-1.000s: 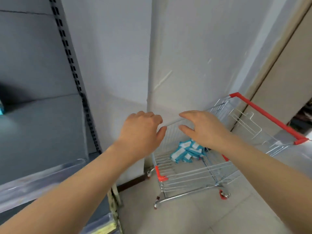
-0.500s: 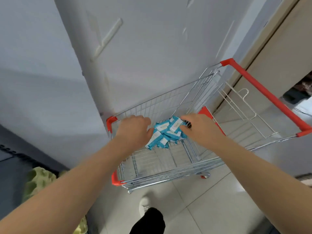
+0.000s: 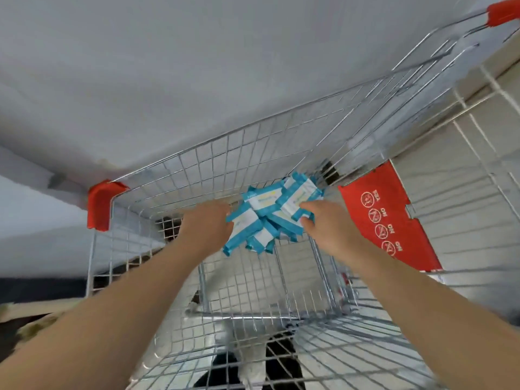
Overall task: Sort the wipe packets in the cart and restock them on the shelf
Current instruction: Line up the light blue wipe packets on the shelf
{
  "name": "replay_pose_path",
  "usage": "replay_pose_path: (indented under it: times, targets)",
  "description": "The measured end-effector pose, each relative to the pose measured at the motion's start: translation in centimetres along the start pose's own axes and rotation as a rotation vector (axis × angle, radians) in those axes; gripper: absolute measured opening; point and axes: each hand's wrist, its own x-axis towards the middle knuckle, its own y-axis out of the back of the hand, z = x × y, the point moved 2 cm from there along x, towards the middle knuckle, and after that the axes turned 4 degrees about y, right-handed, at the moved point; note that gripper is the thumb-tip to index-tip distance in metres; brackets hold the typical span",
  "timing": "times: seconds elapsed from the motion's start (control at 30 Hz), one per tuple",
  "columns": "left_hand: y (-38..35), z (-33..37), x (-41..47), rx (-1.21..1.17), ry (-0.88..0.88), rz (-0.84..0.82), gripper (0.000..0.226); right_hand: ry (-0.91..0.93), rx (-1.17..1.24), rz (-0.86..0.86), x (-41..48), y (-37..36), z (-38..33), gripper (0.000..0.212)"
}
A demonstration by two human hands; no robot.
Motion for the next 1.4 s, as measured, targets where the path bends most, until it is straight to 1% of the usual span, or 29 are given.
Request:
replay_pose_path:
  times: [0.07,0.17,0.3,0.37,0.47,0.53,0.6,0.67,0.73,0.93,1.0,1.07,1.13,1.17,1.27,1.3,1.33,1.4]
  targets:
    - [-3.2,-0.2,3.3,-0.018,0.034,-0.034,0.039,0.021,-0.006,-0.021,3.3,-2.2,2.2,0.043]
    - [-7.8,-0.4,7.2,-0.134,0.112,-0.065,0.044,0.050,-0.024,-0.045,8.1,-4.9,5.5,0.045]
    - [-12.2,-0.3,10.3,-0.217,0.173,-0.137,0.053,0.089,-0.076,-0.127,12.8,-7.6,8.4,0.061]
    - [-13.7,-0.6,11.2,-0.261,0.185,-0.136,0.056,0.099,-0.071,-0.155,14.1,-8.2,9.1,0.068]
    - [-15.3,-1.2,11.8,-0.205,0.202,-0.131,0.074,0.099,-0.050,-0.183,15.3,-8.7,9.9,0.073]
    - [-15.7,-1.3,11.7,-0.117,0.212,-0.128,0.078,0.106,-0.003,-0.174,15.7,-9.0,10.1,0.071]
    - [-15.8,-1.4,11.5,-0.135,0.250,-0.116,0.070,0.121,0.012,-0.124,15.9,-9.3,10.2,0.061]
    - [-15.5,-1.6,10.9,-0.293,0.324,-0.080,0.051,0.130,0.004,-0.057,15.9,-9.3,10.3,0.047]
    - [-15.1,-2.0,10.0,-0.411,0.394,-0.037,0.041,0.130,0.027,-0.021,15.6,-9.1,10.5,0.039]
    - [-14.0,-4.4,8.0,-0.505,0.495,0.083,0.021,0.102,0.312,0.076,14.4,-8.3,9.3,0.017]
    - [-13.9,-4.6,7.5,-0.534,0.492,0.084,0.014,0.111,0.326,0.080,14.9,-8.8,8.1,0.015]
    - [-14.4,-4.2,7.4,-0.593,0.470,0.014,0.010,0.149,0.241,0.074,15.6,-9.4,6.8,0.011]
    - [-15.3,-3.8,7.4,-0.605,0.441,-0.068,0.010,0.189,0.111,0.076,16.3,-10.1,5.7,0.016]
    - [-15.8,-3.7,7.4,-0.553,0.420,-0.103,0.014,0.203,0.050,0.075,16.6,-10.6,5.3,0.019]
    - [-17.8,-4.0,7.7,-0.289,0.291,-0.183,0.054,0.227,-0.120,0.072,17.3,-11.2,4.5,0.021]
    - [-18.2,-4.1,7.6,-0.258,0.275,-0.201,0.061,0.256,-0.190,0.087,17.5,-11.3,4.4,0.022]
    - [-18.4,-4.2,7.6,-0.258,0.277,-0.198,0.062,0.306,-0.253,0.105,17.7,-11.4,4.4,0.024]
    - [-18.6,-4.5,7.7,-0.263,0.293,-0.123,0.059,0.391,-0.294,0.085,18.0,-11.6,4.2,0.029]
